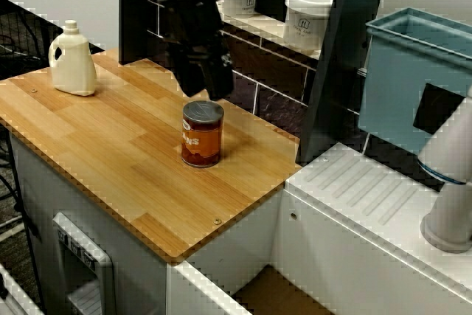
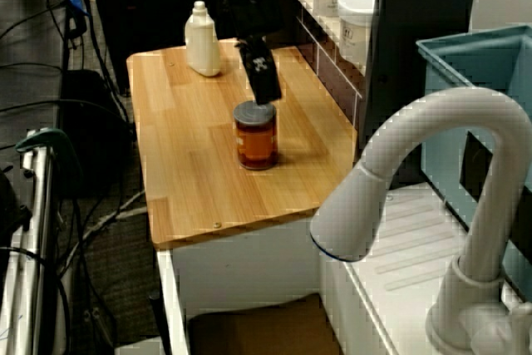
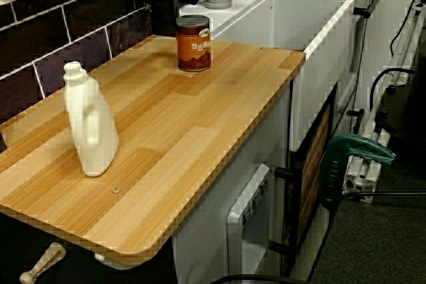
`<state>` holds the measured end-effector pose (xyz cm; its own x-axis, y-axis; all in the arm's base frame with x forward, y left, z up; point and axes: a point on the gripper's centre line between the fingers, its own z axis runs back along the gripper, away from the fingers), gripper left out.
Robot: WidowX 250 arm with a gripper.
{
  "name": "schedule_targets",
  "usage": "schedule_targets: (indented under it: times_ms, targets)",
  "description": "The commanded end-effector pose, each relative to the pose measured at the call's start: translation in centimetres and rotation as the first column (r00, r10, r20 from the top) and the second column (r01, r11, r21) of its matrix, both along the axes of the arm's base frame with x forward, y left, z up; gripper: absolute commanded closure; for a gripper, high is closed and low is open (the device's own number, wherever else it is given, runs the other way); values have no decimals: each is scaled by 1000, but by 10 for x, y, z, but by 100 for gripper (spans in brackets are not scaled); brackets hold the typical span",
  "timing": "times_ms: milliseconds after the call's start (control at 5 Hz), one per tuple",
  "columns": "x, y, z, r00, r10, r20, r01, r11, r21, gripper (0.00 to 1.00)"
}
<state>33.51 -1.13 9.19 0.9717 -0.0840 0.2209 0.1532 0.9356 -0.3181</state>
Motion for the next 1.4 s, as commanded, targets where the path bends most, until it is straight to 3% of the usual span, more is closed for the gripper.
schedule_targets:
  times_ms: [0, 400, 800, 1200]
  targets:
    - [15, -7, -3, 1000, 10, 20, -10, 1000, 15, 0]
    - [23, -8, -13, 1000, 22, 2, -22, 999, 30, 0]
    - [11, -6, -32, 999, 23, -29, -22, 998, 53, 0]
    - [-11, -2, -25, 999, 18, -36, -17, 999, 40, 0]
